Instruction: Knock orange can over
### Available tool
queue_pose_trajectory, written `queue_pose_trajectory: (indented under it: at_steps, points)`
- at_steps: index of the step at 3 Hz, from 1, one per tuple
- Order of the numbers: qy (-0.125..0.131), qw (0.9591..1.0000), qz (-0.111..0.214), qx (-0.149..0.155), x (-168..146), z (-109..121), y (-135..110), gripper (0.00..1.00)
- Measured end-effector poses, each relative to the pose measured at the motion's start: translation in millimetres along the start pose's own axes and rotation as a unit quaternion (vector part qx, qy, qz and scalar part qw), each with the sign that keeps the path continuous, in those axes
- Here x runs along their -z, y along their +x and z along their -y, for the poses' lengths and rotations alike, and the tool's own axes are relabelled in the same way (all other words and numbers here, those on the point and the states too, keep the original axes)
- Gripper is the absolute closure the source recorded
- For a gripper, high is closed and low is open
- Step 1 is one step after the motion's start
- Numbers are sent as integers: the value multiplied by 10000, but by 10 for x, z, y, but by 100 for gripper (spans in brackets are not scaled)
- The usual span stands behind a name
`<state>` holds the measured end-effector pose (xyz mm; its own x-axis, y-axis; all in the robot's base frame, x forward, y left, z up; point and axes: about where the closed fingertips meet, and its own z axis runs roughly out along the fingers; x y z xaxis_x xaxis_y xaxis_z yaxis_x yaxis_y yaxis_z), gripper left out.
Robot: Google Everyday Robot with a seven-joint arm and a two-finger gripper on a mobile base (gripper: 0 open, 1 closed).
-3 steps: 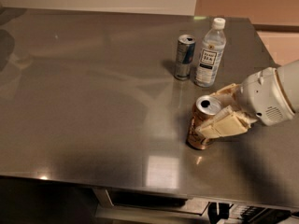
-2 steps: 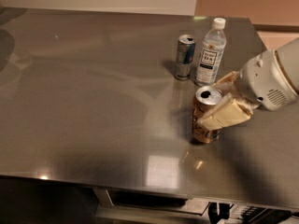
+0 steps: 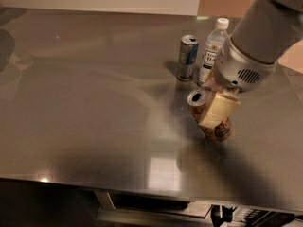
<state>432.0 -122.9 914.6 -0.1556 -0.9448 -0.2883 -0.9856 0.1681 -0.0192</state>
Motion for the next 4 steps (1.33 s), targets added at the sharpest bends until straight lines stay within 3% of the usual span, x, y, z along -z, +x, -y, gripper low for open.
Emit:
queue_pose_trajectory:
  at_steps: [1, 2, 3, 4]
  points:
    - [-16, 9952, -969, 152, -120, 103, 148, 100]
    - [64, 9865, -1619, 231, -174, 205, 264, 82]
    - [109, 9791, -2008, 301, -220, 274, 315, 59]
    - [126, 9743, -2216, 378, -266, 302, 337, 35]
